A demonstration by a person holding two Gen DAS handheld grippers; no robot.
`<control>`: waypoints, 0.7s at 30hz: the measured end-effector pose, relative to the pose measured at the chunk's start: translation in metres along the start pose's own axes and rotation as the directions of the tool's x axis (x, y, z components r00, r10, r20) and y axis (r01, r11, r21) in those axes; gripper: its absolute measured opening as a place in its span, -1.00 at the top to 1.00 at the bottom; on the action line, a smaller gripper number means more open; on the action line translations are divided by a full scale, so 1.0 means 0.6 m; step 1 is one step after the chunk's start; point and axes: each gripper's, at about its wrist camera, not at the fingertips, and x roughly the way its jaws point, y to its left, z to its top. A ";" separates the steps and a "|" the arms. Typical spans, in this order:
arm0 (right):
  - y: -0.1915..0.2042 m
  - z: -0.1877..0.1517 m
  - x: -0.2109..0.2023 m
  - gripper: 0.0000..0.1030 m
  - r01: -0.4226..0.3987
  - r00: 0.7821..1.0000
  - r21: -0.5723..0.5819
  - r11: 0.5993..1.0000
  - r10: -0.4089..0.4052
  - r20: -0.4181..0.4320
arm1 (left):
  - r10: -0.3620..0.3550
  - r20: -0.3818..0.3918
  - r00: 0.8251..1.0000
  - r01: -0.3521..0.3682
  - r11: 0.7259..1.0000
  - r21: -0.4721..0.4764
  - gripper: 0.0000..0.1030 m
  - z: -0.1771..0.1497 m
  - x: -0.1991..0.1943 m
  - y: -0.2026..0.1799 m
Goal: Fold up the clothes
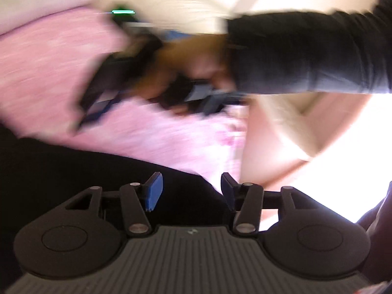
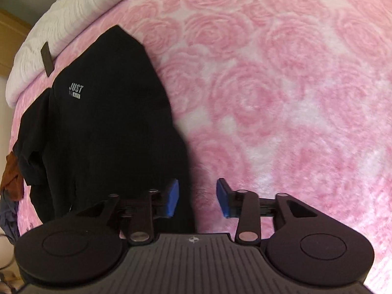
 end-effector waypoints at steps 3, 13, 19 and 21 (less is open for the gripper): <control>0.026 0.025 0.022 -0.05 -0.012 1.000 -0.023 1.000 0.012 -0.003 | 0.211 0.009 0.977 -0.210 0.974 -0.087 -0.16 -0.030 -0.092 0.104; 0.168 0.194 0.091 -0.64 -0.039 0.992 -0.182 0.982 0.060 0.115 | 0.595 -0.208 0.776 -0.611 0.629 -0.480 -0.55 -0.078 -0.342 0.599; 0.219 0.286 0.160 -0.63 -0.028 0.987 -0.221 0.975 0.061 0.146 | 0.437 -0.254 0.863 -0.503 0.701 -0.505 0.70 -0.145 -0.349 0.675; 0.221 0.298 0.182 -0.62 -0.026 0.988 -0.215 0.976 0.058 0.142 | 0.463 -0.194 0.865 -0.491 0.698 -0.521 0.74 -0.155 -0.382 0.655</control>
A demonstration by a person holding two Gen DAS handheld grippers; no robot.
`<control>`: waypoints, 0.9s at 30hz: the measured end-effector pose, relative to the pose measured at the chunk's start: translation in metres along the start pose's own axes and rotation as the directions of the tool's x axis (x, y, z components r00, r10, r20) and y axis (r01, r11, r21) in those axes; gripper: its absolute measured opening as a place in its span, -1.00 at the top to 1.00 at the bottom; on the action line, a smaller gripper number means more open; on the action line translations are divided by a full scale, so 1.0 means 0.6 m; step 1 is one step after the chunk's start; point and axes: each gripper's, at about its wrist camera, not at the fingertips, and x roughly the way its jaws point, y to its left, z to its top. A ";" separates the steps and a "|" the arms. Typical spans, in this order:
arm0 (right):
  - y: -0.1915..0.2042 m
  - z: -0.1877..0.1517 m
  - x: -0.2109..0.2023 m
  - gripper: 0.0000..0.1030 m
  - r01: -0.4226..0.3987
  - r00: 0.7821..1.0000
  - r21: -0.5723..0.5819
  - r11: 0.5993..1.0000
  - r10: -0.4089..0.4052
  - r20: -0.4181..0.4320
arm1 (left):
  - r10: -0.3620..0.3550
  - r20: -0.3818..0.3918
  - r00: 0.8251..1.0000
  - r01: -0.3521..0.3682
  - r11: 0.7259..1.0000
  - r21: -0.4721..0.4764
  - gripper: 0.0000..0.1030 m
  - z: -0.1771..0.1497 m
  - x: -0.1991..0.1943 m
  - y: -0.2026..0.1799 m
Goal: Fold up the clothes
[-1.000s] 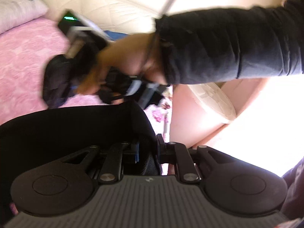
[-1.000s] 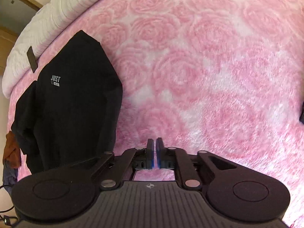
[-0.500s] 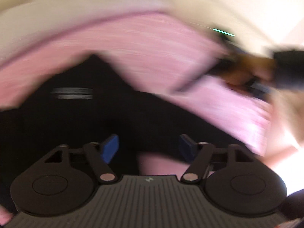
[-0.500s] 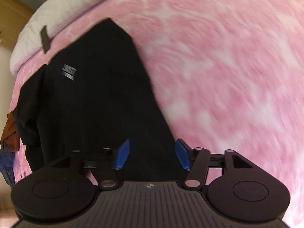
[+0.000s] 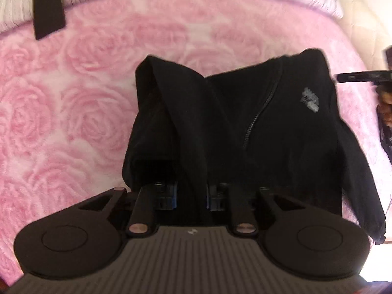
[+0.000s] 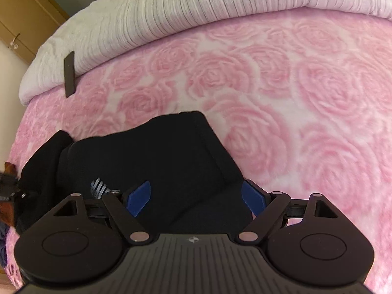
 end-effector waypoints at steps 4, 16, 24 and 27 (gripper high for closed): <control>0.002 0.009 0.033 -0.52 -0.004 1.000 0.027 1.000 0.005 -0.021 | 0.014 0.112 0.994 -0.001 0.993 -0.114 0.74 -0.057 -0.088 0.040; 0.057 -0.002 0.066 -0.51 -0.120 0.987 -0.001 0.993 0.119 -0.108 | 0.197 0.004 0.980 -0.180 0.903 -0.391 0.60 -0.256 -0.251 0.125; 0.112 0.051 0.120 -0.62 -0.170 0.983 -0.054 0.984 0.166 -0.080 | 0.091 0.146 0.985 -0.073 0.989 -0.126 -0.09 -0.030 -0.195 0.129; 0.123 0.046 0.136 -0.18 -0.164 0.978 -0.088 0.983 0.150 -0.144 | 0.010 0.092 0.996 -0.009 1.000 -0.007 -0.18 0.035 -0.111 0.103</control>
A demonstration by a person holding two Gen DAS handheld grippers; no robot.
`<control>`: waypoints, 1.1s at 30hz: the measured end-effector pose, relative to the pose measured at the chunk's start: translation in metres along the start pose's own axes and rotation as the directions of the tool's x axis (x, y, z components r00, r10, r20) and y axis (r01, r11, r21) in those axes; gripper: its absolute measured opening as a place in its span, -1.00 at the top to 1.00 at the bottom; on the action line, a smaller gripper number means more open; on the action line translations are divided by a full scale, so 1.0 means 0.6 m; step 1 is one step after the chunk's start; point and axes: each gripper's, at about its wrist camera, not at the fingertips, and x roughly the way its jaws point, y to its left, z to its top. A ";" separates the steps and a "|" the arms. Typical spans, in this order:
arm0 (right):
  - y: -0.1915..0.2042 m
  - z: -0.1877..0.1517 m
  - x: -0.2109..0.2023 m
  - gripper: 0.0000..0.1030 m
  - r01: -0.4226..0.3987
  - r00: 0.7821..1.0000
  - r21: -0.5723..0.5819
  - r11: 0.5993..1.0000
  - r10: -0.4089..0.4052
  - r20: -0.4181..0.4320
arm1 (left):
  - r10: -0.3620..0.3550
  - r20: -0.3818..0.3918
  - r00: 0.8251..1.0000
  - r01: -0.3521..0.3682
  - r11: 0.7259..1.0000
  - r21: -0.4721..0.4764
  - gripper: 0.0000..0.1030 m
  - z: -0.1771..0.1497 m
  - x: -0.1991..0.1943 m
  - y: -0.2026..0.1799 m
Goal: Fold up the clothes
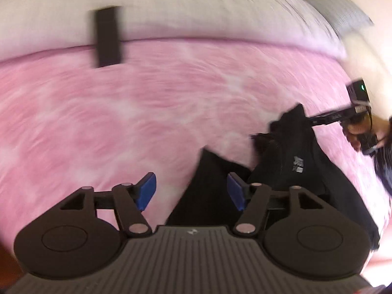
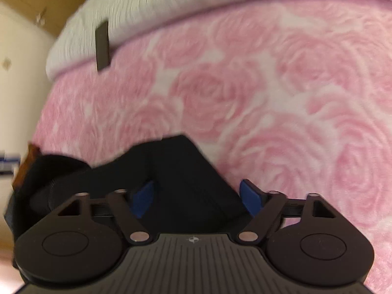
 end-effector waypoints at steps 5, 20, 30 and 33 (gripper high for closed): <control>0.021 -0.039 -0.027 0.90 0.062 0.998 -0.081 0.995 -0.064 -0.021 | 0.028 -0.158 0.987 0.010 0.972 0.233 -0.23 0.032 0.136 -0.066; 0.047 -0.163 -0.239 0.97 0.206 0.969 -0.057 0.977 -0.195 0.154 | 0.256 0.197 0.946 -0.281 0.953 0.113 0.96 0.032 -0.069 0.002; 0.113 -0.006 -0.201 0.47 0.309 0.916 -0.222 0.925 -0.226 0.332 | 0.459 0.131 0.879 -0.428 0.879 -0.211 0.27 -0.041 -0.100 0.134; 0.123 -0.009 -0.168 0.43 0.321 0.916 -0.209 0.924 -0.246 0.316 | 0.454 0.093 0.886 -0.421 0.873 -0.245 0.11 -0.081 -0.082 0.142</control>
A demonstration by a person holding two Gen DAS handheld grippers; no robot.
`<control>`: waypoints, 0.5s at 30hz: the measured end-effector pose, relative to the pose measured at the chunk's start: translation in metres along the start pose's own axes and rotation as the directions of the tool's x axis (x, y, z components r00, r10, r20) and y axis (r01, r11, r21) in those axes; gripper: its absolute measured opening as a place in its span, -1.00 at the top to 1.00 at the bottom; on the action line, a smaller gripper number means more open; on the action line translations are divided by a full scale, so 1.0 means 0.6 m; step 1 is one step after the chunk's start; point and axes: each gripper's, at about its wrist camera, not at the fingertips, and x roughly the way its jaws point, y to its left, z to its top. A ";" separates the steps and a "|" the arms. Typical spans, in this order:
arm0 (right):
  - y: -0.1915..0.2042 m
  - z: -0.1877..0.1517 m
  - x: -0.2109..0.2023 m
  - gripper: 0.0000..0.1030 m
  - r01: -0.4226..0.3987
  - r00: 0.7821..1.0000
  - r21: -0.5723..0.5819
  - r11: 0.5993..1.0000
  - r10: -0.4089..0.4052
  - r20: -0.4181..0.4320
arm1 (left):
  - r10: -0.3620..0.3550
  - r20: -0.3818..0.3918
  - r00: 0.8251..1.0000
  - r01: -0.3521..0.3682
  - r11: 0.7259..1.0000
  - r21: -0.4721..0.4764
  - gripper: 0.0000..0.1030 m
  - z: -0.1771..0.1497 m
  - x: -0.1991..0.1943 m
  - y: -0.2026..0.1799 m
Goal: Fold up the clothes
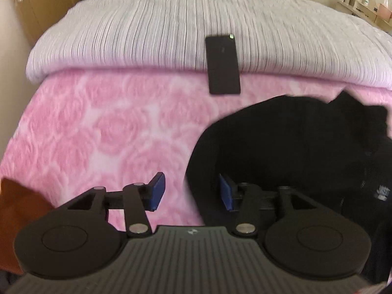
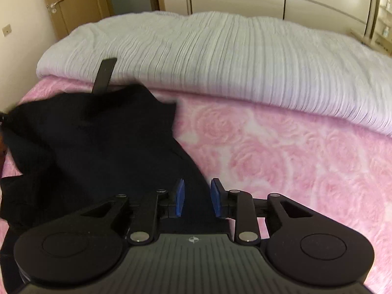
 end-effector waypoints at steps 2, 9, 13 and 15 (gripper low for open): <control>0.014 -0.018 -0.004 0.38 -0.013 1.000 0.016 1.000 0.013 -0.011 | -0.013 0.005 1.000 0.013 1.000 -0.024 -0.25 -0.021 -0.017 0.010; 0.085 -0.154 -0.022 0.11 -0.118 0.973 0.200 0.973 0.154 -0.171 | -0.128 -0.058 0.990 0.132 0.988 0.082 -0.26 -0.140 -0.059 -0.038; 0.177 -0.267 -0.043 -0.08 -0.157 0.928 0.283 0.946 0.239 -0.285 | -0.168 -0.118 0.979 0.191 0.955 0.226 -0.47 -0.230 -0.059 -0.085; 0.213 -0.326 -0.060 -0.14 -0.154 0.904 0.352 0.923 0.276 -0.328 | -0.171 -0.140 0.975 0.203 0.941 0.269 -0.48 -0.269 -0.050 -0.090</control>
